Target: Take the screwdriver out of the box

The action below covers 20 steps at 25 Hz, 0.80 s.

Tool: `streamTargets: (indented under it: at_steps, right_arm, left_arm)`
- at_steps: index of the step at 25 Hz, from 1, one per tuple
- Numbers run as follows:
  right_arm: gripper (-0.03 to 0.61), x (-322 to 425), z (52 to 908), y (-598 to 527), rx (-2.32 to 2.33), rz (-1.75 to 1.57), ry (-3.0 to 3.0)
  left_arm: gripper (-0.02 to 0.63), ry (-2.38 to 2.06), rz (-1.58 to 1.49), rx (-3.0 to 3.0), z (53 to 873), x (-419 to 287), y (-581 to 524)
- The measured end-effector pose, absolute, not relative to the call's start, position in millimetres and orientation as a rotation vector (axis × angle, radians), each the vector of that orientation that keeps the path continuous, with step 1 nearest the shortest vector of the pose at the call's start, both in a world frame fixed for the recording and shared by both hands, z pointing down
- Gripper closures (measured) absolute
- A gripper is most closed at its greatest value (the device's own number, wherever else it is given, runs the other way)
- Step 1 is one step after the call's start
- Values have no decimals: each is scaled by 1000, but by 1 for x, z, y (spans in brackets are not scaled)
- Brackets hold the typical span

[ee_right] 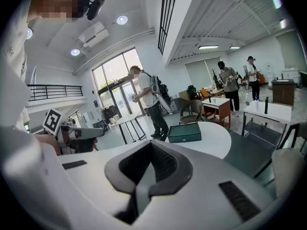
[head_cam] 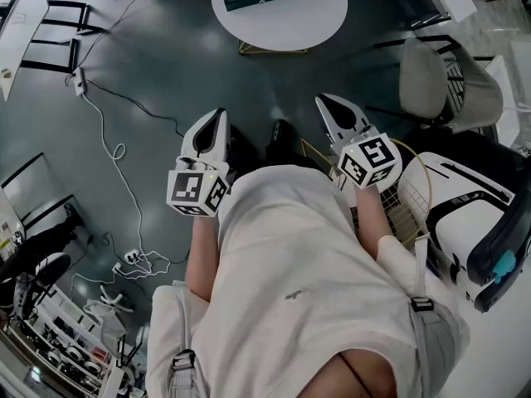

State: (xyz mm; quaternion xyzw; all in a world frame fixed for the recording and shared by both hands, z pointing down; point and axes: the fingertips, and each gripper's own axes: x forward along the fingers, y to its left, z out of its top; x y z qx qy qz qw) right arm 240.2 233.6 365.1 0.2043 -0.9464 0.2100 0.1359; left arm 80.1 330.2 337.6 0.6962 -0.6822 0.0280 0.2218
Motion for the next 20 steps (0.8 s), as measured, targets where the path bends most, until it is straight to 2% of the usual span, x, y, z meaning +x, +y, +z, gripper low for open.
streamTargets:
  at_steps: [20]
  right_arm:
    - [572,269,385,226,677,711,-2690]
  left_arm:
    - [604,-1825,117,1916,350,112,329]
